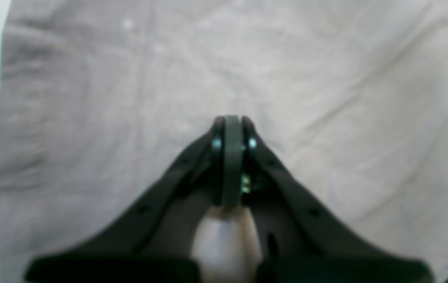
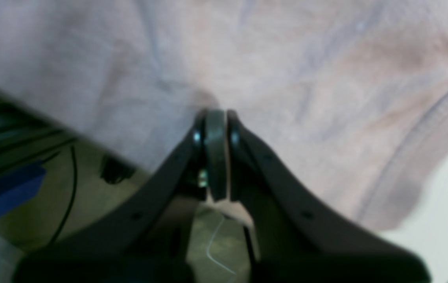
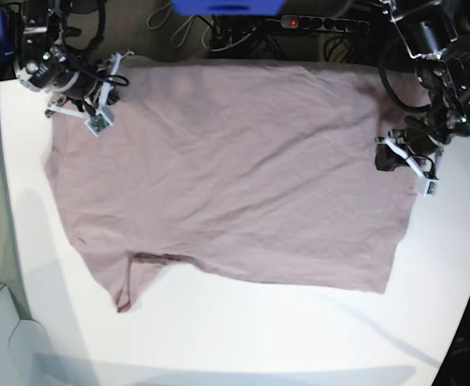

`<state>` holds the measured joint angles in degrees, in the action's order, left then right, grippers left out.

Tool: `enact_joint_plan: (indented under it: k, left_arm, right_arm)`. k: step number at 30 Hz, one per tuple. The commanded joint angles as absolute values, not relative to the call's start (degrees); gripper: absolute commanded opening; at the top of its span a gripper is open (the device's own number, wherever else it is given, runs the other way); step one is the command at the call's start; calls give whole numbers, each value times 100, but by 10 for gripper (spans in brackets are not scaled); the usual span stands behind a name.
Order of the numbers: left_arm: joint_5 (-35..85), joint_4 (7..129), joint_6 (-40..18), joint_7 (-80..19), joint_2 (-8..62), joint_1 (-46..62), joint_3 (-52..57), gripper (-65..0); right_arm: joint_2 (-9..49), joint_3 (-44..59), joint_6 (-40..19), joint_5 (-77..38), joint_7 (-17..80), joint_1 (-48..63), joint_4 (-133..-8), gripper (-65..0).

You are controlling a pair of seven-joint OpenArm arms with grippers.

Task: Layout the t-shirt on the table in an organized manner, then fold the t-shirt properly
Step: 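Pull the t-shirt shoulders apart with both grippers to smooth it flat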

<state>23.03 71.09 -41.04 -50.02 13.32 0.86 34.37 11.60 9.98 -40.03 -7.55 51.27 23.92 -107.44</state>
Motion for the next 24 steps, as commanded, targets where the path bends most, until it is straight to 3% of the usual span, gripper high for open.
enact_joint_plan:
  k: [1, 7, 15, 19, 24]
  left_arm:
    - [1930, 7266, -4000, -5376, 1402, 163, 3442, -647]
    - [1930, 8215, -4000, -5727, 1411, 295, 3451, -647]
    - [1956, 8989, -4000, -6088, 1165, 268, 3829, -647]
    - [1912, 9200, -4000, -6026, 840, 180, 3820, -647]
    - [1895, 8365, -4000, -5754, 673, -171, 3811, -647]
  right_arm:
    - [1209, 963, -4000, -840, 4989, 2413, -11002, -650]
    - [1323, 980, -4000, -840, 4989, 2501, -11565, -650]
    - [1376, 954, -4000, -840, 5051, 1147, -11336, -650]
    - [1235, 840, -4000, -840, 5051, 163, -10677, -650]
    - [1182, 813, -4000, -840, 4998, -892, -8963, -650]
